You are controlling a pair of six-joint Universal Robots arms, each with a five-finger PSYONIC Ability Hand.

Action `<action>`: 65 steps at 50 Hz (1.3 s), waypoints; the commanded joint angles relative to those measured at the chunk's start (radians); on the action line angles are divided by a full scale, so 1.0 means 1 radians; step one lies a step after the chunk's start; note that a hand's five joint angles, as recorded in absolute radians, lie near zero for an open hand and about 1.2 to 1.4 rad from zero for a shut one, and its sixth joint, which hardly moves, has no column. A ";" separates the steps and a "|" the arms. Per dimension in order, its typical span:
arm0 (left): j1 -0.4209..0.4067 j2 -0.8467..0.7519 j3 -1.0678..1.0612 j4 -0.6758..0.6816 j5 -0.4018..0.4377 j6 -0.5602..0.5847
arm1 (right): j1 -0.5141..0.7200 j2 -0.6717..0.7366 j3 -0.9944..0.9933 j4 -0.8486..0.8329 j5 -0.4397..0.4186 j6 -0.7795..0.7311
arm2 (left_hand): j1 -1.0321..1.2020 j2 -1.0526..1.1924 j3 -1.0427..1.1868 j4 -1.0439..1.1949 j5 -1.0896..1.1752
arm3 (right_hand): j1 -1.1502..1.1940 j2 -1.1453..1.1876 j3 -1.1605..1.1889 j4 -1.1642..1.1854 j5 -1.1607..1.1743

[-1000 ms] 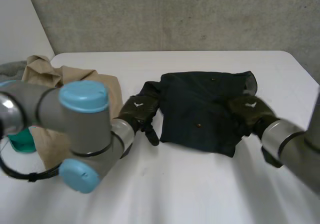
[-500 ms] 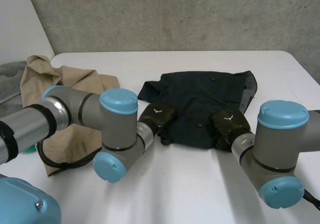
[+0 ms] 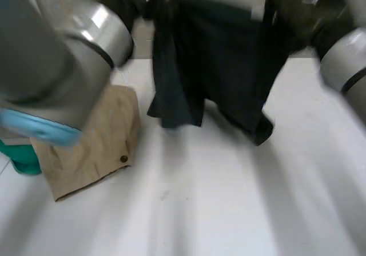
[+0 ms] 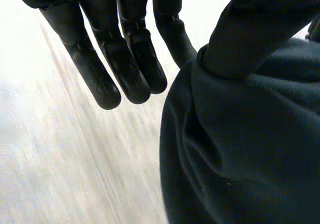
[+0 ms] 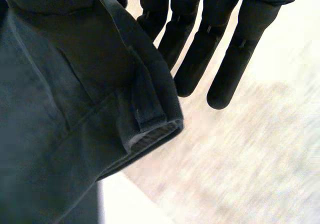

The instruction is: Fold the laundry.

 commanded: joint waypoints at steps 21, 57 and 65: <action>0.155 -0.469 0.242 0.070 0.147 0.027 | -0.042 0.408 -0.191 -0.134 0.118 0.108 | 0.306 0.203 0.207 0.197 0.239 | 0.303 0.229 0.208 0.201 0.223; 0.094 0.156 -0.581 -0.255 0.016 0.379 | -0.207 0.215 0.132 0.441 -0.259 -0.332 | -0.628 -0.730 -0.727 -0.736 -0.694 | -0.581 -0.655 -0.676 -0.684 -0.662; 0.067 0.311 -0.922 -0.473 0.090 0.315 | -0.293 0.115 0.420 0.436 -0.426 -0.527 | -0.530 -0.633 -0.630 -0.639 -0.597 | -0.413 -0.487 -0.509 -0.516 -0.494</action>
